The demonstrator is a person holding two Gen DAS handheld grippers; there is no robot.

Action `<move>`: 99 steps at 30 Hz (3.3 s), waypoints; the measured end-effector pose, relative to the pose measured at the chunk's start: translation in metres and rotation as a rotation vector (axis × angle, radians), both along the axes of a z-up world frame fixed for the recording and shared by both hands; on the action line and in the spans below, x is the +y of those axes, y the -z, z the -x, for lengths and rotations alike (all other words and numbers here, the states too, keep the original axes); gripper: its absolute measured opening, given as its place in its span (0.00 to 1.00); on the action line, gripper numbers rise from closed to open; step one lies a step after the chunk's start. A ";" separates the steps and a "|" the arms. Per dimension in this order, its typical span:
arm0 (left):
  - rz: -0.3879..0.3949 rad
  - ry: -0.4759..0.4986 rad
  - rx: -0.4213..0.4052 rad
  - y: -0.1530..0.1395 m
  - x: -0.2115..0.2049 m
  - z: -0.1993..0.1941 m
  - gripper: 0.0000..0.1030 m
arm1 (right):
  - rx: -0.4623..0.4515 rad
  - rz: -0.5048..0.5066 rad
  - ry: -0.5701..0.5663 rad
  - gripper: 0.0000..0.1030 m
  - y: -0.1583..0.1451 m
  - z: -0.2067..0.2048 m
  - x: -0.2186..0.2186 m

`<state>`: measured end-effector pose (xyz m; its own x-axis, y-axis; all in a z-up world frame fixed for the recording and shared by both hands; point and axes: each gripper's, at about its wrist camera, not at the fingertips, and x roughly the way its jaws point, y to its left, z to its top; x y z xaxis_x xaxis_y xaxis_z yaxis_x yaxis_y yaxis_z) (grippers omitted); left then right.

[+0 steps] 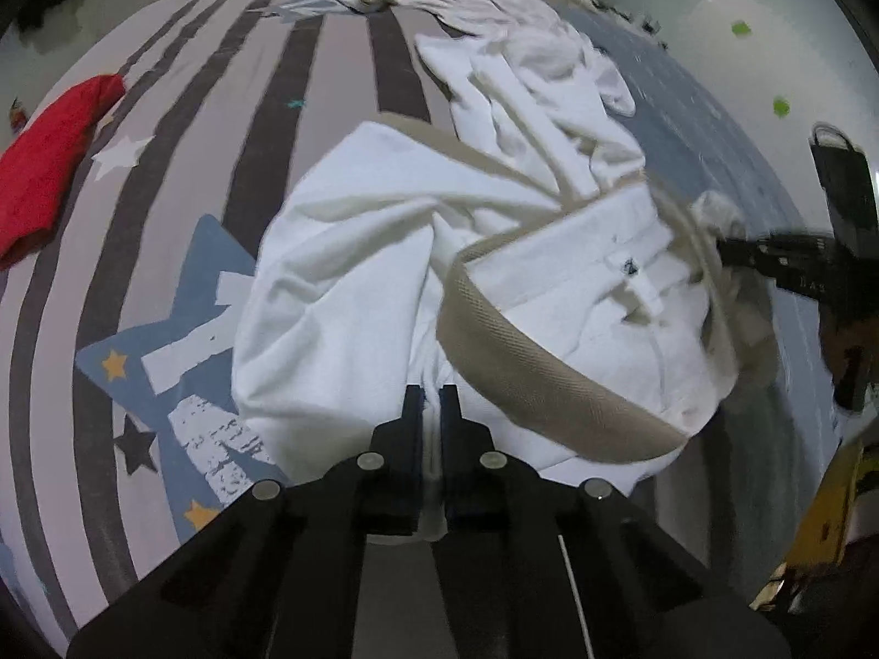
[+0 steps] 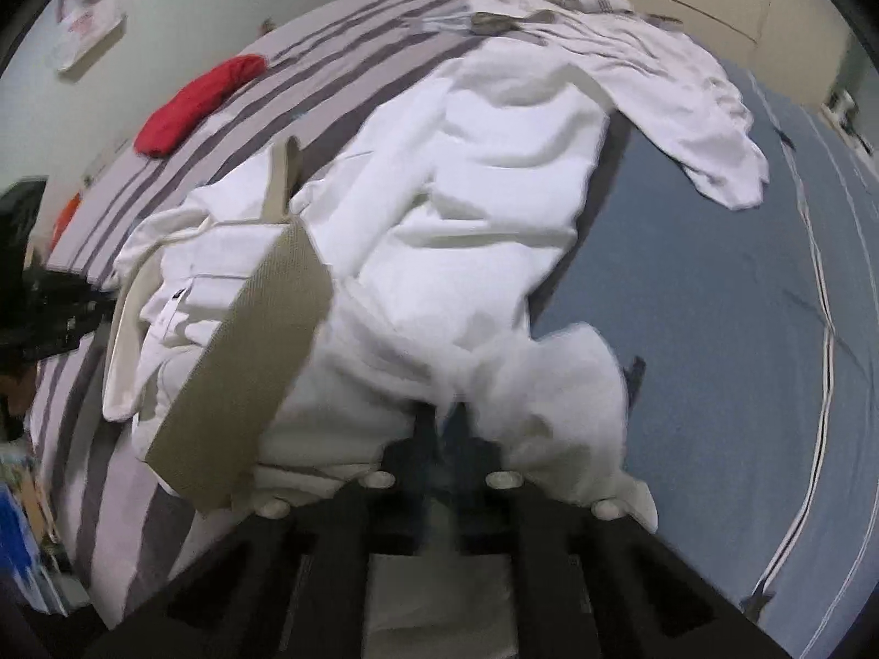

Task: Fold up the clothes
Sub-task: 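Grasp the shirt's beige-trimmed hem with both grippers, then lift the shirt with both grippers and shake it out flat, then lay the shirt down on the bed and open both grippers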

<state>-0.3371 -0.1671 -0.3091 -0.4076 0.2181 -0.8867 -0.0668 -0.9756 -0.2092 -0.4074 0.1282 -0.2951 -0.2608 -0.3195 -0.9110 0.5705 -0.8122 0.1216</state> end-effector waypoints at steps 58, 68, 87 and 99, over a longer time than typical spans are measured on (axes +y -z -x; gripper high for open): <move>0.121 -0.063 0.028 -0.005 0.019 -0.123 0.00 | 0.024 -0.056 0.233 0.00 0.004 -0.102 0.028; 0.122 -0.159 -0.024 -0.008 -0.010 -0.146 0.03 | -0.001 -0.053 0.277 0.00 0.006 -0.119 0.040; 0.157 -0.267 0.033 0.029 -0.078 0.039 0.18 | 0.004 0.007 0.709 0.43 0.026 0.057 0.134; 0.163 -0.610 0.056 -0.004 -0.167 -0.048 0.01 | 0.020 -0.041 0.651 0.17 0.038 0.070 0.125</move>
<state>-0.2892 -0.3339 -0.3047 -0.4630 -0.2043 -0.8625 0.5050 -0.8605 -0.0672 -0.4770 0.2536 -0.3330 -0.4059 -0.0554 -0.9122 -0.0380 -0.9963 0.0774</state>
